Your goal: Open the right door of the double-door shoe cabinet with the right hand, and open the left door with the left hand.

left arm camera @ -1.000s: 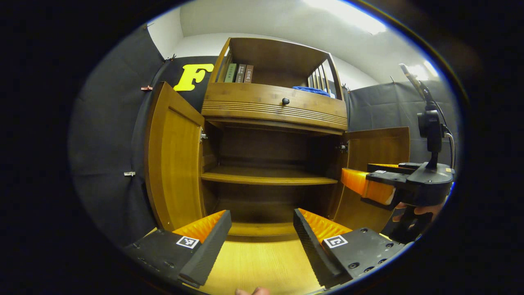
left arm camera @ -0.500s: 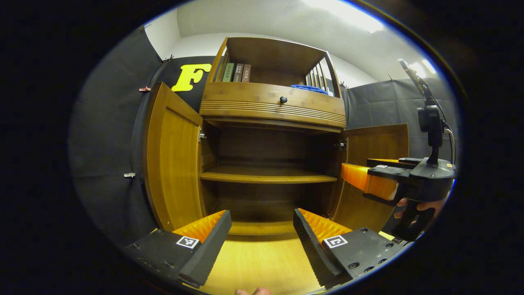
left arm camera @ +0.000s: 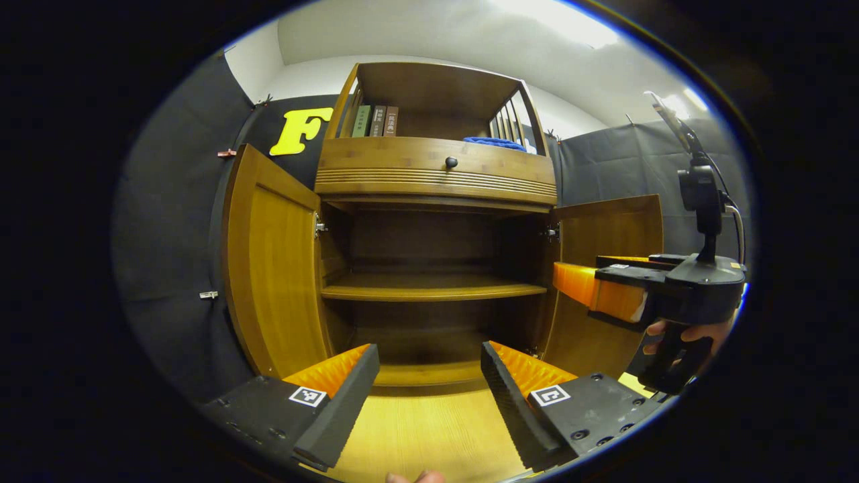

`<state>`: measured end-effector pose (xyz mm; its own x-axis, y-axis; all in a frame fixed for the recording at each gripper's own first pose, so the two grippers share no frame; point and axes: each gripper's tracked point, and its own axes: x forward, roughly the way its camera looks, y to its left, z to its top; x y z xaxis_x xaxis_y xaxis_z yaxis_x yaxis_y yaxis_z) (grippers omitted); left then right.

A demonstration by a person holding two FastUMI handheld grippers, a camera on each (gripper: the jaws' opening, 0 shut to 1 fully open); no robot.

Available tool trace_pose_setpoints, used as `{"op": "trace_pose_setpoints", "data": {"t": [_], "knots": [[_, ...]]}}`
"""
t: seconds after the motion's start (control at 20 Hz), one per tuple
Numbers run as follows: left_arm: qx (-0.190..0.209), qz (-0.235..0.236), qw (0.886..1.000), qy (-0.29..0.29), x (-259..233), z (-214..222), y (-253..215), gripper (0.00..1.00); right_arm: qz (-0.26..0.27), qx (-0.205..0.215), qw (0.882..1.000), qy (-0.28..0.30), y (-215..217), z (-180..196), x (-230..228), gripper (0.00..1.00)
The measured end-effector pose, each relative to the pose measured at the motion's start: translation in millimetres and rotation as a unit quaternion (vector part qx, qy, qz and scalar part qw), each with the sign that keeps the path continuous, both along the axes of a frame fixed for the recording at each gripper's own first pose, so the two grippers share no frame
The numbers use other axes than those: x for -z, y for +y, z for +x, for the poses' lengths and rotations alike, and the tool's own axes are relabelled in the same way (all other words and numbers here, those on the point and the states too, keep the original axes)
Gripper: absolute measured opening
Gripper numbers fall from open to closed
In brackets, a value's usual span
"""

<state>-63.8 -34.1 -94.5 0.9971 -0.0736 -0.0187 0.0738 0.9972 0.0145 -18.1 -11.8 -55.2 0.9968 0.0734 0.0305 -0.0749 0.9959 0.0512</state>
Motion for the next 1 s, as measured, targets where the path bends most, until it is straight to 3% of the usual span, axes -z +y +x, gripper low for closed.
{"op": "trace_pose_setpoints", "data": {"t": [1.0], "knots": [[0.002, -0.014, 1.0, -0.001, 3.1, -4.3, -4.0, 0.95, -0.017, 0.001, 1.0, -0.006, -2.9, -7.1, -1.9, 0.98]]}}
